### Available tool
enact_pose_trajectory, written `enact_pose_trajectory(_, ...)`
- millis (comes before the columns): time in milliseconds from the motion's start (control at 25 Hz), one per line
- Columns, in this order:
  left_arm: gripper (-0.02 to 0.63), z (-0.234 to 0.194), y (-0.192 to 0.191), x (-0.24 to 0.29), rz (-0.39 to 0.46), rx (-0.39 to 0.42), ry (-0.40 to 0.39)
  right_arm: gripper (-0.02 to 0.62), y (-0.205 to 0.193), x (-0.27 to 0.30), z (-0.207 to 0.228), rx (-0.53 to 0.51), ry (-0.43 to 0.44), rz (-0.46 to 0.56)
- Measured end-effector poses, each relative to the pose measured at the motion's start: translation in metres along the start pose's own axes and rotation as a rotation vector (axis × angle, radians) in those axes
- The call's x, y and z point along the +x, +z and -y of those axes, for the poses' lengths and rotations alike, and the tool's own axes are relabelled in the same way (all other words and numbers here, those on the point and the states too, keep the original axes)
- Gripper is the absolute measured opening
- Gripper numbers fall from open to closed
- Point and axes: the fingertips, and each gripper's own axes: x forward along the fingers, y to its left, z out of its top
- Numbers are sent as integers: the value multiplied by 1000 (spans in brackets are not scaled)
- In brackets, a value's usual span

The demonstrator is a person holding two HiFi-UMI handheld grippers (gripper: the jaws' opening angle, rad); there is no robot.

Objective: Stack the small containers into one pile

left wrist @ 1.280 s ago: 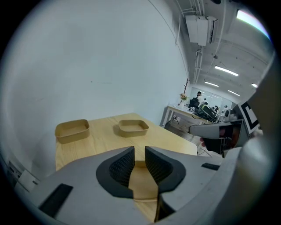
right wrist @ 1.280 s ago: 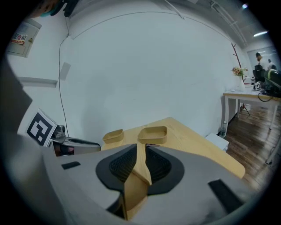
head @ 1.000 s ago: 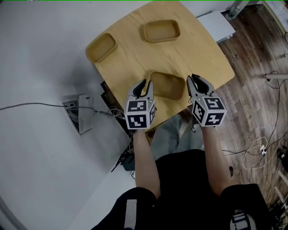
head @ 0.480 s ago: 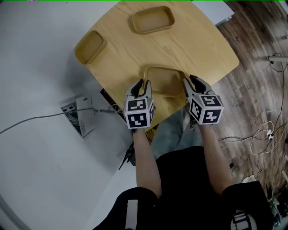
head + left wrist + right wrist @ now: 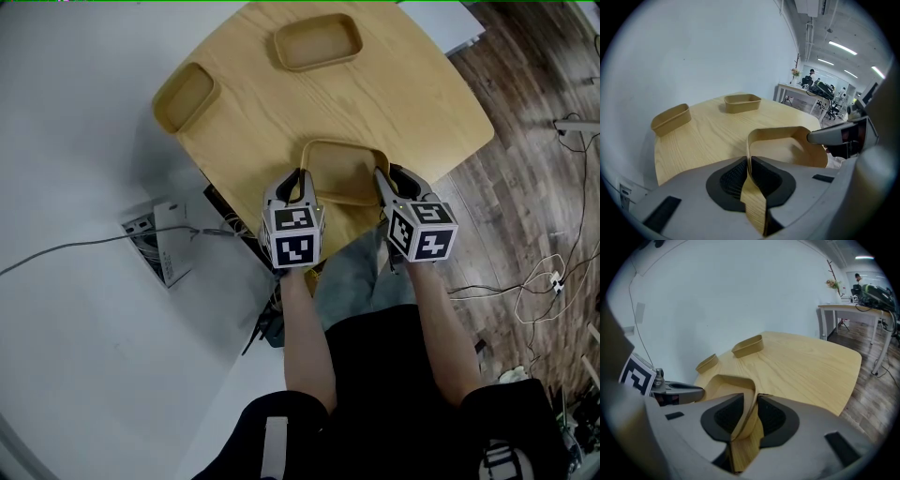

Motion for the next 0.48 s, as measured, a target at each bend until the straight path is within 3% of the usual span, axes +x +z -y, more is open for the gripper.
enact_pose_trajectory(240, 35, -1, 16, -14, 42, -17, 9, 34, 26, -9, 1, -36, -17, 42)
enact_pose_trajectory(480, 34, -5, 47, -31, 115, -37, 16, 23, 68, -18, -9, -78, -6, 112)
